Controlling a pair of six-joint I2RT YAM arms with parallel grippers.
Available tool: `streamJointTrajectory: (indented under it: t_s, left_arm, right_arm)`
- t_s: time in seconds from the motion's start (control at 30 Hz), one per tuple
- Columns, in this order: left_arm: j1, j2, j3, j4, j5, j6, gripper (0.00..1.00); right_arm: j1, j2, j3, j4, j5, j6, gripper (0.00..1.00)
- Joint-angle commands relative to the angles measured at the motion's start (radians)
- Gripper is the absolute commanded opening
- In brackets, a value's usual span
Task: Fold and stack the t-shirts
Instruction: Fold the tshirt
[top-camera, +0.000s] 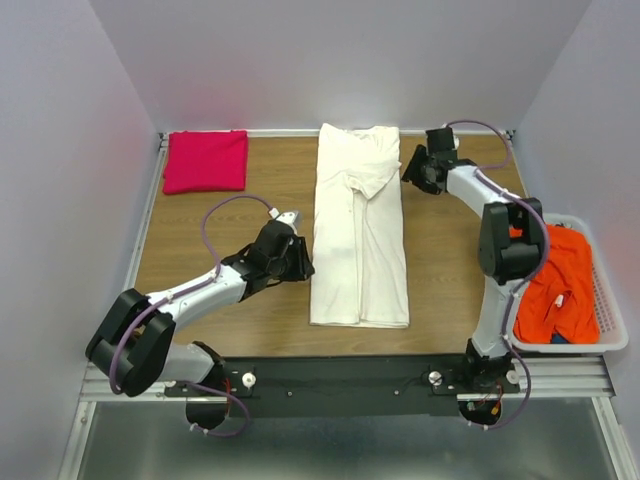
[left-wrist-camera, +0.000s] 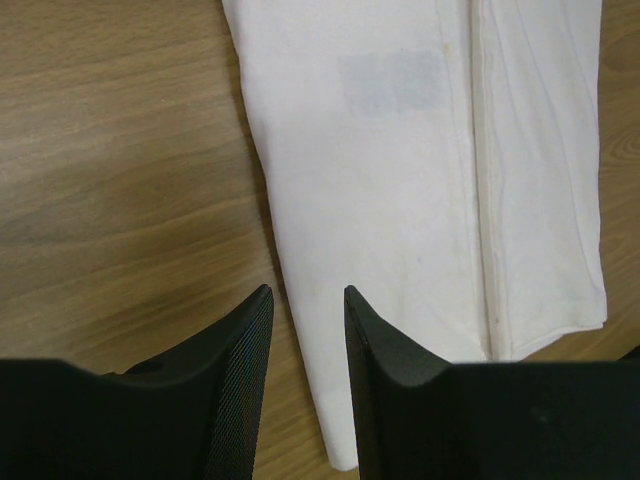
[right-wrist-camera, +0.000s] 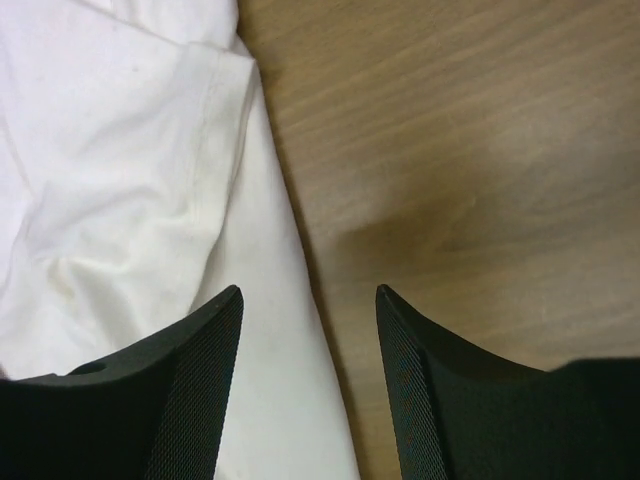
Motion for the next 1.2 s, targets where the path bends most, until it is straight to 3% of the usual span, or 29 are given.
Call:
streamJointTrajectory:
  t_s: [0.0,0.13,0.27,0.47,0.67,0.77,1.07,1.17]
  left_arm:
    - [-0.033,-0.059,-0.036,-0.078,0.031,-0.031,0.43]
    - [-0.085,-0.102,-0.047,-0.120,0.022,-0.076,0.43]
    - [-0.125,-0.103,-0.033,-0.131,0.006,-0.070,0.42]
    - [-0.175,-0.117,-0.071,-0.125,0.011,-0.088,0.39]
    - [-0.201,-0.154,-0.120,-0.150,0.008,-0.126,0.36]
    - [-0.204,-0.169,-0.142,-0.153,0.009,-0.143,0.35]
    - [-0.217,-0.188,-0.172,-0.164,-0.012,-0.189,0.35]
    - [-0.224,-0.175,-0.182,-0.153,-0.009,-0.205,0.38]
  right_arm:
    - [0.003,-0.210,-0.262,-0.042,-0.059,0.026,0.62]
    - [0.063,-0.498,-0.535,-0.041,-0.012,0.040,0.52]
    - [0.254,-0.699,-0.726,-0.038,0.074,0.109,0.51]
    - [0.526,-0.816,-0.881,-0.053,0.155,0.268,0.49]
    - [0.787,-0.756,-0.866,-0.103,0.249,0.394,0.49]
    - [0.864,-0.724,-0.852,-0.140,0.281,0.443,0.44]
    - [0.962,-0.643,-0.784,-0.220,0.353,0.500,0.40]
    - [0.974,-0.610,-0.781,-0.222,0.358,0.516,0.28]
